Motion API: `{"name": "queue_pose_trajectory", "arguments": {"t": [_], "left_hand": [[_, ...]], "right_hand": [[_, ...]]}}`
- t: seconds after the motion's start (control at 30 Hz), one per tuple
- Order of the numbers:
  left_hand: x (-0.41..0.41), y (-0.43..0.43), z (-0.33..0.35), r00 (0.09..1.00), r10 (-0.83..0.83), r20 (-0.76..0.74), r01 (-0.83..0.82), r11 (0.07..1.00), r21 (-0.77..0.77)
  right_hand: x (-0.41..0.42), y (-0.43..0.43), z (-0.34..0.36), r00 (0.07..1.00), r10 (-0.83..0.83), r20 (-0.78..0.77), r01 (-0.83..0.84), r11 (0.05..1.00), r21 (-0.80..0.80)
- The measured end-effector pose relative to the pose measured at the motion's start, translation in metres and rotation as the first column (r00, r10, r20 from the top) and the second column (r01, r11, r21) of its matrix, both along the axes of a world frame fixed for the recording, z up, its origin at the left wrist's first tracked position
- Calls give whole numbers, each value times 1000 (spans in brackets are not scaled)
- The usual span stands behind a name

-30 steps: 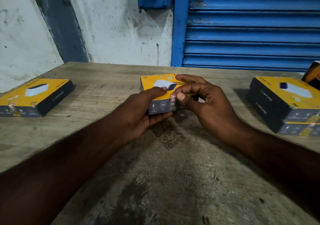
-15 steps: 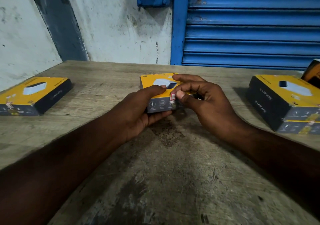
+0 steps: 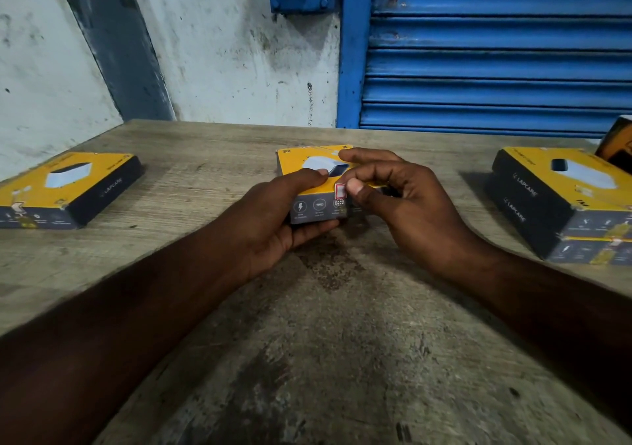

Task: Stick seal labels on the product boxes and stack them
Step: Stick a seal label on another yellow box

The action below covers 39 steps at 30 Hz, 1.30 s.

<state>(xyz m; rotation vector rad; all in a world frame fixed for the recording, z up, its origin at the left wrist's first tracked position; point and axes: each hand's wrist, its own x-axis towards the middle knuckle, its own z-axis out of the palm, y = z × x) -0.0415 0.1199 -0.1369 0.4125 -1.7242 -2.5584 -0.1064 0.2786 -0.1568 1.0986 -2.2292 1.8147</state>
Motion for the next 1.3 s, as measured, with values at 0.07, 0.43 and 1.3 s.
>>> {"name": "queue_pose_trajectory", "arguments": {"t": [0.07, 0.43, 1.3], "left_hand": [[0, 0, 0, 1000, 4, 3, -4, 1000, -2], [2, 1, 3, 1000, 15, 9, -15, 1000, -10], [0, -1, 1, 999, 27, 22, -27, 1000, 3]], "right_hand": [[2, -1, 1, 1000, 2, -2, -2, 1000, -11], [0, -2, -3, 994, -34, -106, 37, 999, 26], [4, -3, -13, 995, -83, -51, 81, 996, -36]]}}
